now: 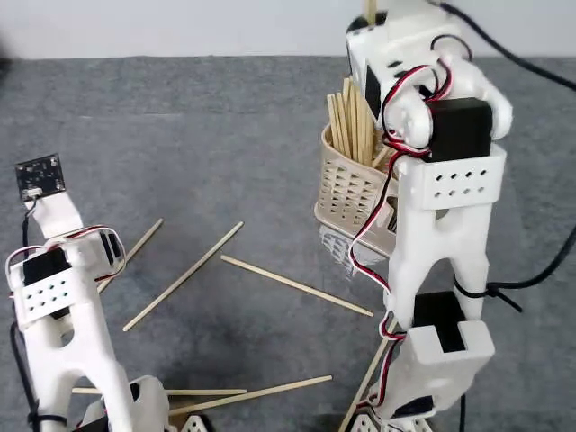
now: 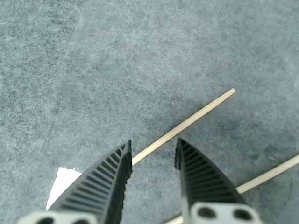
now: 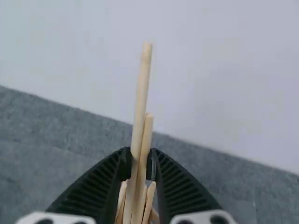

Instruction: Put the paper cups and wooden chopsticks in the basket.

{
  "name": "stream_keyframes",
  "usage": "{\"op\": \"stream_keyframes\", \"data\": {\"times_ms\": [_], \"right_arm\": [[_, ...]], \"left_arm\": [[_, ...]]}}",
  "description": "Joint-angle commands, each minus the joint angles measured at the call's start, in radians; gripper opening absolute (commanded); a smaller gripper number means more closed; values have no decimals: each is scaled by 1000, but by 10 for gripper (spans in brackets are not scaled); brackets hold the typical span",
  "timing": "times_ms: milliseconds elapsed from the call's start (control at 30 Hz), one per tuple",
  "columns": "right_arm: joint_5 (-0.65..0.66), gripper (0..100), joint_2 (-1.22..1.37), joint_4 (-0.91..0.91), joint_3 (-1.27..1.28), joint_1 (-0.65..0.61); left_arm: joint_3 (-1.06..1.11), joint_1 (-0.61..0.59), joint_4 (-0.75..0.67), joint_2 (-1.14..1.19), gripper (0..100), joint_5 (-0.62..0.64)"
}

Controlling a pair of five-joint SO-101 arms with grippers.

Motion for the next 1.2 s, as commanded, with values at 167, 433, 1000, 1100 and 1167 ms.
{"op": "stream_keyframes", "data": {"times_ms": [167, 433, 1000, 1100, 1167], "right_arm": [[0, 191, -36, 128, -48, -15], [0, 25, -151, 390, -38, -99], [-84, 9, -745, 380, 868, -88], [-147, 9, -855, 331, 1045, -84], [-180, 9, -923, 278, 1174, -82]], "left_arm": [[-15, 2, -20, -40, 145, 9], [-38, 6, -11, -40, 145, -2], [-177, 396, 341, -32, 254, -450], [-173, 459, 345, -28, 254, -508], [-182, 488, 347, 11, 254, -509]]}}
